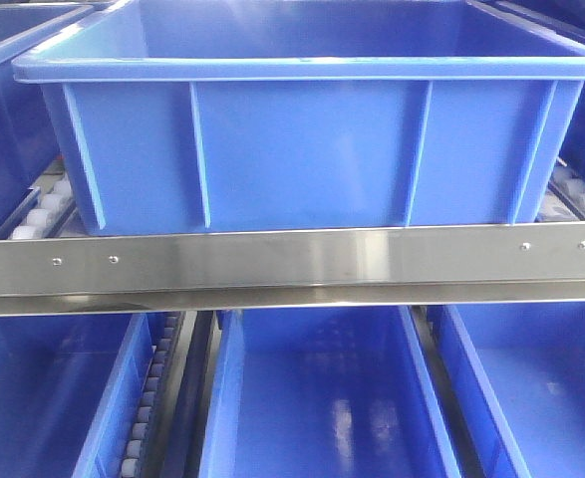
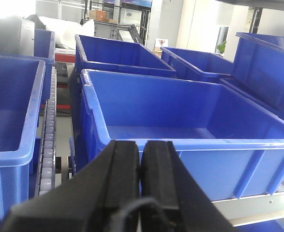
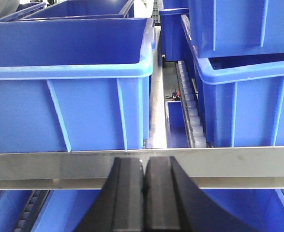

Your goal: Grab silver tray and place in blue box

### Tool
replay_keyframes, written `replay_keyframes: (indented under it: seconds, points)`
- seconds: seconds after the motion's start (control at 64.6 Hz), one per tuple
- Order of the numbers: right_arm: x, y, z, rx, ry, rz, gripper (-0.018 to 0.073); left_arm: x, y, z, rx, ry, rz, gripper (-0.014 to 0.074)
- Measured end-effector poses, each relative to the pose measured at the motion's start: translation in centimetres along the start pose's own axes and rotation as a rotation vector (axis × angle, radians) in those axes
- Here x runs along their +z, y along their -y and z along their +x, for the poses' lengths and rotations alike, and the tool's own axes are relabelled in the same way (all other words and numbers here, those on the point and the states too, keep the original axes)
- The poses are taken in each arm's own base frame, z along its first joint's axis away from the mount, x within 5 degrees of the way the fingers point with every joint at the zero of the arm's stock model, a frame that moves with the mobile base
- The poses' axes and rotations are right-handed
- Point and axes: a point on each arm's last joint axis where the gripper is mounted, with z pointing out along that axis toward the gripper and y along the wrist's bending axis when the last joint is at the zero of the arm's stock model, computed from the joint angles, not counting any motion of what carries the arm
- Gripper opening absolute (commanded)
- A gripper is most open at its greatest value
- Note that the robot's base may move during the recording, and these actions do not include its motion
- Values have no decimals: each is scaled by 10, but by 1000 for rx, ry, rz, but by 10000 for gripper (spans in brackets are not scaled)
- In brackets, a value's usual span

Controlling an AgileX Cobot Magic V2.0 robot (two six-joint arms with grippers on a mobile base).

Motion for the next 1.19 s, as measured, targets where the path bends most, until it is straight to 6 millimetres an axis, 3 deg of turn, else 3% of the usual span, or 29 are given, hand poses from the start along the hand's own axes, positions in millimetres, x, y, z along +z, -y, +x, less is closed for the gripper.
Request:
replay_keyframes:
  seconds: [0.217,0.449,0.712,1.193]
  points:
    - [0,0,0,-2,0,0,56,0,-4,4,60,-9,-65,-6]
    - [0,0,0,-2,0,0,56,-2,-22,45,128,-120,-271,-6]
    - [0,0,0,-2,0,0,56,-19,-26,92,126,-158,-292,-6]
    - [0,0,0,-2,-1,0,56,-24,-25,95,122,-143,-292,-6]
